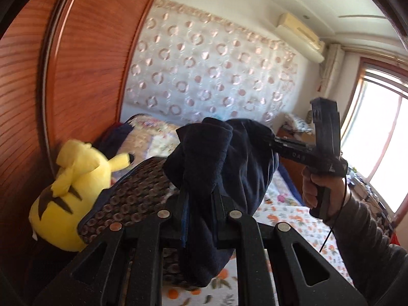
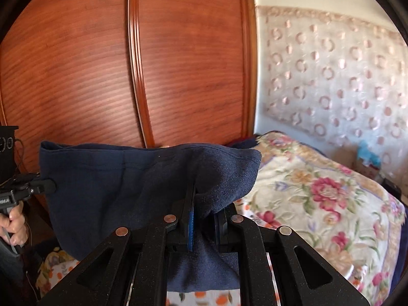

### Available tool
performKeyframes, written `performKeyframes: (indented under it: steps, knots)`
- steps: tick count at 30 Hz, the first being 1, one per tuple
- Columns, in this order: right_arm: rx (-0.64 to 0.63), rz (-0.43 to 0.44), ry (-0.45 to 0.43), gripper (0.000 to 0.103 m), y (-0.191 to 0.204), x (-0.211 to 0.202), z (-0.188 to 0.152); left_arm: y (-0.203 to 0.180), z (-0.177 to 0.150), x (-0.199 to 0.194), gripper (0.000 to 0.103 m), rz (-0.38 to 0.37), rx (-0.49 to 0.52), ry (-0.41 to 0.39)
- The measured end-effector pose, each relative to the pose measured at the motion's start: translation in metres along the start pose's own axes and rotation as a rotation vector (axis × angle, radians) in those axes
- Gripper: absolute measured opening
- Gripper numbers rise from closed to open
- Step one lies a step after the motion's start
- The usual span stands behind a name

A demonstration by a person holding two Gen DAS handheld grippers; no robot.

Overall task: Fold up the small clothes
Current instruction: 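Carry the bundle with the left gripper toward the patterned cushion by the wardrobe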

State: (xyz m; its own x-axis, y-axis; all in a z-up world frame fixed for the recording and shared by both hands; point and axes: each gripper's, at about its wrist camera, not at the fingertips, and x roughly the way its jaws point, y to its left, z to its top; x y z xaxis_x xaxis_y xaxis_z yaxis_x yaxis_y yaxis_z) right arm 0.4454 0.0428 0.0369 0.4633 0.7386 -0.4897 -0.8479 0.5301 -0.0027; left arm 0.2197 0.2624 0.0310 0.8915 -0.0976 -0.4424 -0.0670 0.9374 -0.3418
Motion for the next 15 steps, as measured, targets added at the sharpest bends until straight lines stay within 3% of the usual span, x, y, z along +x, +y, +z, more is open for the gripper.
performKeyframes:
  steps: [3, 6, 10, 15]
  knots:
    - [-0.003, -0.002, 0.074, 0.010, -0.011, 0.068, 0.007, 0.030, -0.013, 0.020, 0.015, 0.040, -0.072, 0.033]
    - [-0.015, 0.003, 0.094, 0.008, -0.021, 0.116, 0.012, 0.044, -0.027, 0.025, 0.015, 0.057, -0.098, 0.046]
    - [-0.019, 0.024, 0.099, 0.008, -0.028, 0.147, 0.012, 0.063, -0.044, 0.031, 0.015, 0.088, -0.129, 0.065]
    - [-0.046, -0.019, 0.138, 0.008, -0.009, 0.158, 0.001, 0.073, -0.060, 0.035, 0.015, 0.140, -0.130, 0.093]
